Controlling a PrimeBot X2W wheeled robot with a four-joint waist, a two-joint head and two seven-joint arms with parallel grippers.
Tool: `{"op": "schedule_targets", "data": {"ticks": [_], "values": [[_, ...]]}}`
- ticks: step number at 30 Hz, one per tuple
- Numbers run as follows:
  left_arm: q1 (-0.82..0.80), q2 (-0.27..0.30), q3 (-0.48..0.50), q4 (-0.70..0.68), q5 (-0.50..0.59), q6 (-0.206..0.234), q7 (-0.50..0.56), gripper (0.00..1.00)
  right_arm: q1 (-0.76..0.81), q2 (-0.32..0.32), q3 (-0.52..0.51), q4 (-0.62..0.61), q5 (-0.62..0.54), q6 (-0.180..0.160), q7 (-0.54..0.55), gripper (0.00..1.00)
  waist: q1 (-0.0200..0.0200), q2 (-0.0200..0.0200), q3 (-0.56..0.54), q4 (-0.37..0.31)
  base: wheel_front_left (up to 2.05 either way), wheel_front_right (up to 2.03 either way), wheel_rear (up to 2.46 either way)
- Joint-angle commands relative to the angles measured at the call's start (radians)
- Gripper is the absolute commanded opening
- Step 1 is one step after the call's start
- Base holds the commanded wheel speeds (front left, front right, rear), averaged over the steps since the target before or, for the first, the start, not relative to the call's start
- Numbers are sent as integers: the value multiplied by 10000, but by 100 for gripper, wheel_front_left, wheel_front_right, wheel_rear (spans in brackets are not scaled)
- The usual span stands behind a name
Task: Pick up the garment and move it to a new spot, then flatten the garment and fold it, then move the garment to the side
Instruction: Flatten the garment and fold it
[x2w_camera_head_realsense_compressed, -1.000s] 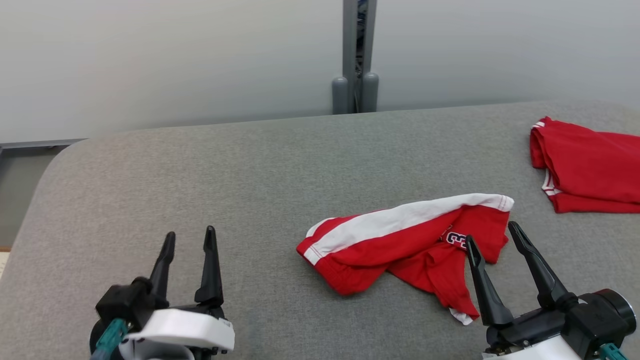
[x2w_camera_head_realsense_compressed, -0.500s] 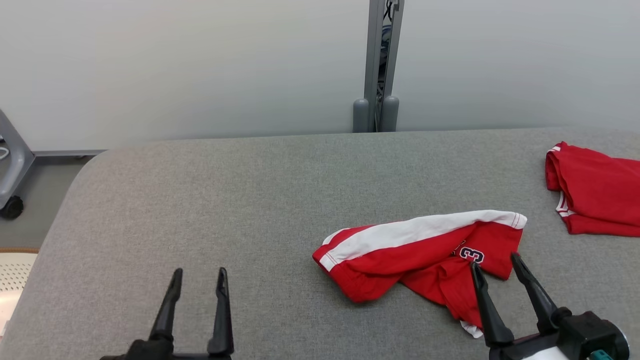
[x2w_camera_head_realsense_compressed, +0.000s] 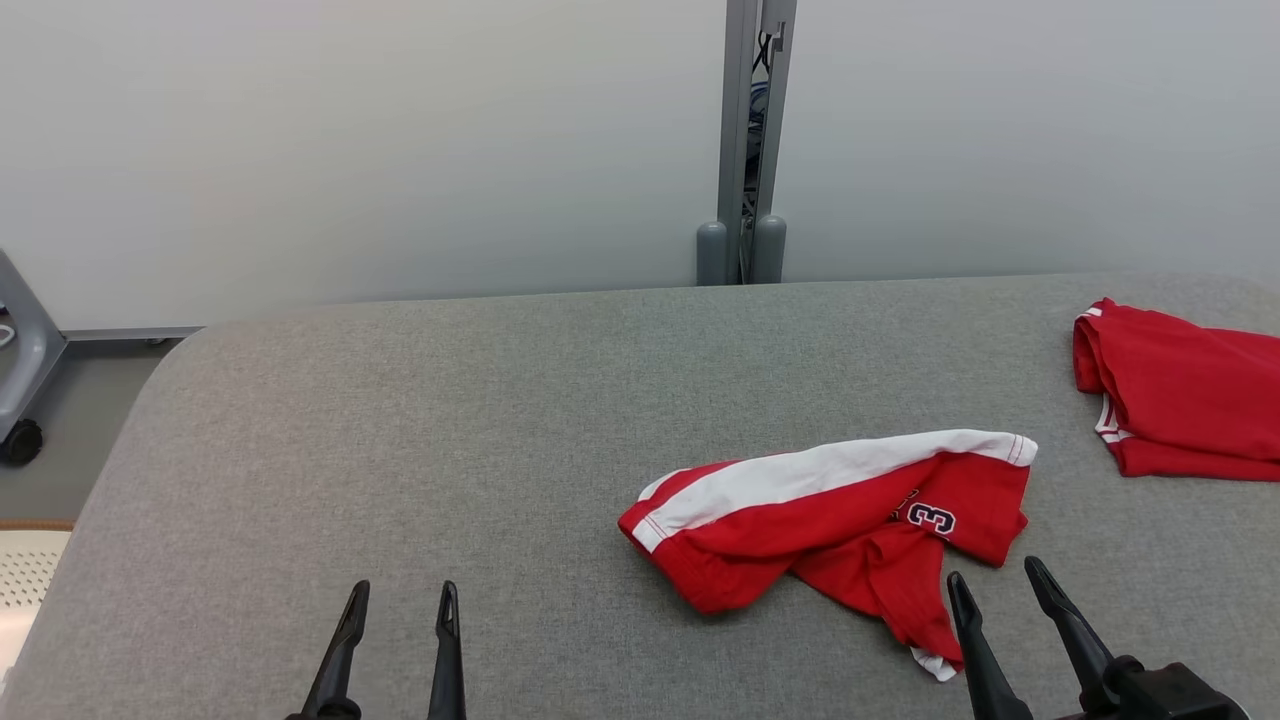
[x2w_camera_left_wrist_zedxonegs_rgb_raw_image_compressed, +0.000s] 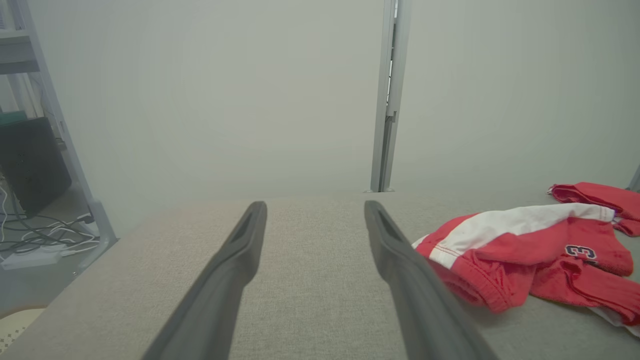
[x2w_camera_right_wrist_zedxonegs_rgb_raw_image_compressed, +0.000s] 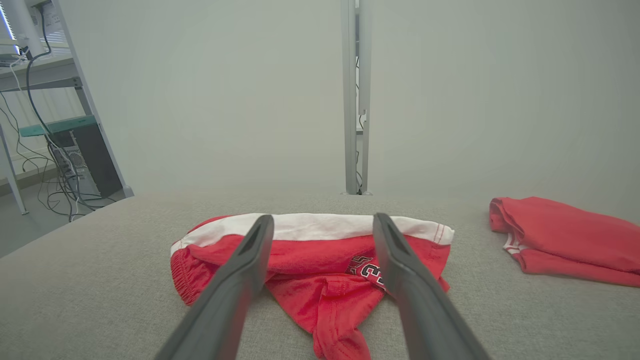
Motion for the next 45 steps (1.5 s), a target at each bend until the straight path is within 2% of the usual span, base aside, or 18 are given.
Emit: {"op": "schedule_targets", "data": {"ticks": [1, 15, 23, 25, 27, 29, 34, 45], "values": [[44, 20, 56, -27, 123, -86, -33, 100, 90, -24, -38, -57, 16, -3, -47, 100, 0, -1, 8, -20, 0, 0, 0], [57, -11, -64, 331, -72, -62, -34, 100, 39, -20, 54, -138, -11, -3, -47, 100, 0, -1, 37, -56, 0, 0, 0], [-512, -8, -666, 1171, -972, -491, -34, 100, -170, -21, 115, -127, -96, -3, -49, 100, 0, -1, 209, -131, 0, 0, 0], [-749, -10, -962, 1519, -1459, -666, -34, 100, -241, -22, 123, -130, -128, -3, -47, 100, 0, -1, 289, -180, 0, 0, 0], [-1232, -7, -1465, 2031, -2736, -1016, -34, 100, -298, -22, 180, -122, -209, -3, -47, 100, 0, -1, 420, -291, 0, 0, 0], [-1553, -5, -1779, 2341, -3322, -1155, -34, 100, -326, -40, 132, -111, -258, -3, -49, 100, 0, -1, 492, -356, 0, 0, 0], [-2371, -3, -2482, 3227, -4283, -1367, 46, 100, -475, -88, 112, -149, -305, -3, -47, 100, 0, -1, 710, -538, 0, 0, 0], [-4113, -1, -3518, 4578, -8286, -1800, 1187, 100, -744, -217, 188, -236, -346, -3, -47, 100, 0, -1, 1372, -840, 0, 0, 0]]}}
